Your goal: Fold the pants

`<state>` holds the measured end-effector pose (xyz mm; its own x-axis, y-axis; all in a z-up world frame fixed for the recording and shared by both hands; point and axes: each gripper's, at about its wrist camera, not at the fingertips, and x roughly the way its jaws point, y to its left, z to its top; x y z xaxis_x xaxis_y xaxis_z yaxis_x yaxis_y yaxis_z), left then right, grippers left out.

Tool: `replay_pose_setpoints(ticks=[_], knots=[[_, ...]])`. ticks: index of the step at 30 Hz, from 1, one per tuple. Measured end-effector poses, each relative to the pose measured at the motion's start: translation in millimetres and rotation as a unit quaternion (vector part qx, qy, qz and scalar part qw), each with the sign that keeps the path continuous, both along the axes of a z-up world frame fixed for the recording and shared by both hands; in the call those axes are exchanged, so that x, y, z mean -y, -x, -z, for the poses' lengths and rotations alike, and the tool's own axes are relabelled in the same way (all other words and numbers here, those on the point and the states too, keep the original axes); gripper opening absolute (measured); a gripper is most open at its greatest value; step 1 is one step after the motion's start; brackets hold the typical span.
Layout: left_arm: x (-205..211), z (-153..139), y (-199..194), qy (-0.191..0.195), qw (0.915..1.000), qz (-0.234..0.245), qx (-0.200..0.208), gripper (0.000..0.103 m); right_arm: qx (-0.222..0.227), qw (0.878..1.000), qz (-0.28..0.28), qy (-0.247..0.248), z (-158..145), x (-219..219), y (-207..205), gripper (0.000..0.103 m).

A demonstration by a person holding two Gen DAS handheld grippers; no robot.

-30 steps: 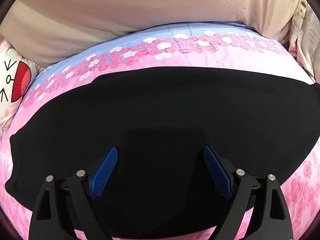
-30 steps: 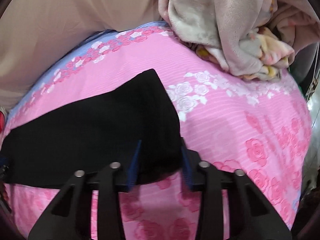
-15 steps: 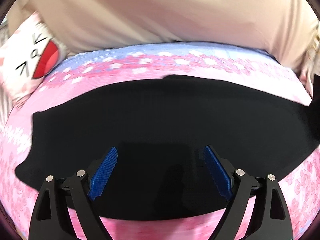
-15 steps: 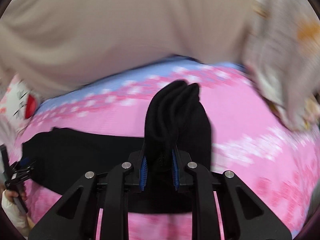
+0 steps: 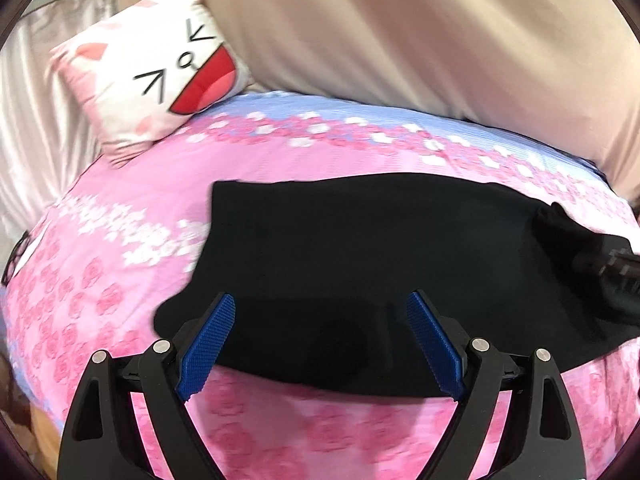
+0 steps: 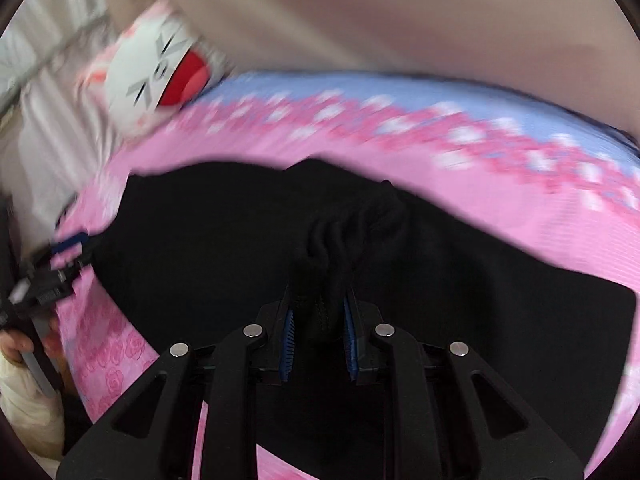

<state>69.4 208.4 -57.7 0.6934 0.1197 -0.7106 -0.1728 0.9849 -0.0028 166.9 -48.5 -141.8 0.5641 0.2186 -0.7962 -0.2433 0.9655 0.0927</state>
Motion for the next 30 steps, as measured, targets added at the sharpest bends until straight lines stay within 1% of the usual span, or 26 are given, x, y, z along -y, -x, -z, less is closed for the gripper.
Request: replay_pose_setpoints(ticks=[1, 2, 3, 4, 5, 6, 7, 9, 11, 12, 13, 14, 15, 16, 17, 18, 19, 20, 21, 23, 24, 25, 26, 27, 28, 30], knots=[[-4.5, 1.9, 0.9, 0.003, 1.0, -0.003, -0.001, 0.086, -0.004, 1.0, -0.009, 0.017, 9.7, -12.8, 0.1, 0.023], [-8.9, 4.2, 1.5, 0.008, 0.9999, -0.006, -0.003, 0.086, 0.006, 1.0, -0.013, 0.026, 12.5, -18.0, 3.7, 0.027], [-11.7, 6.5, 1.8, 0.011, 0.9999, -0.006, -0.005, 0.086, 0.015, 0.999, -0.017, 0.023, 11.2, -21.1, 8.2, 0.04], [-12.7, 7.5, 1.9, 0.012, 0.9999, -0.006, -0.005, 0.086, 0.012, 1.0, -0.022, 0.004, 7.9, -22.3, 13.3, 0.057], [-13.7, 8.6, 2.5, 0.011, 0.9999, -0.007, -0.006, 0.086, 0.016, 0.999, -0.025, -0.013, -0.4, -21.2, 22.3, 0.059], [-14.1, 8.7, 2.8, 0.01, 0.9999, -0.005, -0.006, 0.086, 0.026, 0.999, -0.026, -0.017, -7.0, -19.2, 28.1, 0.058], [-13.7, 8.0, 3.9, 0.01, 0.9999, -0.004, -0.005, 0.086, 0.048, 0.999, -0.017, -0.017, -21.6, -12.3, 40.2, 0.058], [-16.3, 6.2, 5.7, 0.008, 1.0, -0.005, -0.001, 0.086, 0.083, 0.996, 0.025, -0.012, -48.0, 12.9, 56.8, 0.058], [-18.8, 6.1, 4.2, 0.008, 0.9999, -0.007, 0.001, 0.086, 0.088, 0.994, 0.068, 0.001, -59.5, 40.3, 60.1, 0.058], [-19.3, 6.2, 3.7, 0.01, 0.9999, -0.008, 0.001, 0.086, 0.086, 0.992, 0.088, 0.018, -61.1, 50.3, 55.5, 0.058], [-18.2, 6.4, 2.1, 0.013, 0.9999, -0.008, 0.001, 0.086, 0.081, 0.989, 0.11, 0.051, -57.1, 59.8, 51.7, 0.057], [-16.2, 6.9, -0.1, 0.016, 0.9998, -0.007, 0.001, 0.086, 0.073, 0.987, 0.119, 0.074, -50.7, 64.0, 47.8, 0.056], [-14.9, 7.4, -1.5, 0.017, 0.9998, -0.005, 0.001, 0.086, 0.057, 0.987, 0.124, 0.088, -39.3, 68.9, 43.8, 0.054], [-13.0, 7.8, -2.5, 0.018, 0.9998, -0.004, 0.001, 0.086, 0.039, 0.988, 0.122, 0.086, -26.2, 69.6, 38.3, 0.054], [-9.3, 8.2, -3.8, 0.017, 0.9999, 0.0, 0.0, 0.086, 0.025, 0.989, 0.115, 0.088, -15.1, 66.5, 34.9, 0.054], [-6.2, 8.5, -4.5, 0.014, 0.9999, 0.002, 0.0, 0.086, 0.01, 0.989, 0.106, 0.099, -1.5, 59.1, 31.8, 0.053], [-3.3, 8.7, -4.7, 0.01, 0.9999, 0.004, -0.002, 0.086, 0.016, 0.987, 0.105, 0.119, 2.9, 53.4, 34.8, 0.054], [-0.4, 8.4, -4.1, 0.001, 1.0, 0.007, -0.003, 0.086, 0.029, 0.984, 0.104, 0.14, 1.6, 44.2, 36.4, 0.053], [0.9, 7.7, -3.4, -0.005, 1.0, 0.008, -0.002, 0.086, 0.034, 0.984, 0.099, 0.146, -1.9, 37.9, 36.9, 0.053], [-1.6, 5.3, -0.4, -0.02, 0.9998, -0.001, 0.001, 0.086, 0.049, 0.989, 0.083, 0.112, -14.7, 24.6, 35.2, 0.051], [-5.9, 3.8, 1.2, -0.024, 0.9997, -0.008, 0.003, 0.086, 0.055, 0.99, 0.077, 0.109, -17.2, 18.5, 32.2, 0.051], [-10.3, 2.4, 2.5, -0.024, 0.9996, -0.012, 0.005, 0.086, 0.046, 0.989, 0.064, 0.127, -10.1, 7.7, 22.8, 0.052], [-18.1, 0.4, 4.8, -0.021, 0.9995, -0.02, 0.007, 0.086, 0.02, 0.987, 0.053, 0.151, 3.3, -3.0, 10.6, 0.052], [-24.9, -1.3, 6.9, -0.019, 0.9994, -0.028, 0.007, 0.086, 0.024, 0.985, 0.06, 0.162, 5.3, -9.5, 6.9, 0.052], [-33.1, -3.0, 9.5, -0.018, 0.9991, -0.037, 0.007, 0.086, 0.036, 0.984, 0.062, 0.163, 0.3, -16.4, 7.4, 0.053], [-52.5, -7.7, 19.0, -0.022, 0.9979, -0.06, 0.008, 0.086, 0.066, 0.987, 0.036, 0.139, -18.9, -42.3, 14.0, 0.053]])
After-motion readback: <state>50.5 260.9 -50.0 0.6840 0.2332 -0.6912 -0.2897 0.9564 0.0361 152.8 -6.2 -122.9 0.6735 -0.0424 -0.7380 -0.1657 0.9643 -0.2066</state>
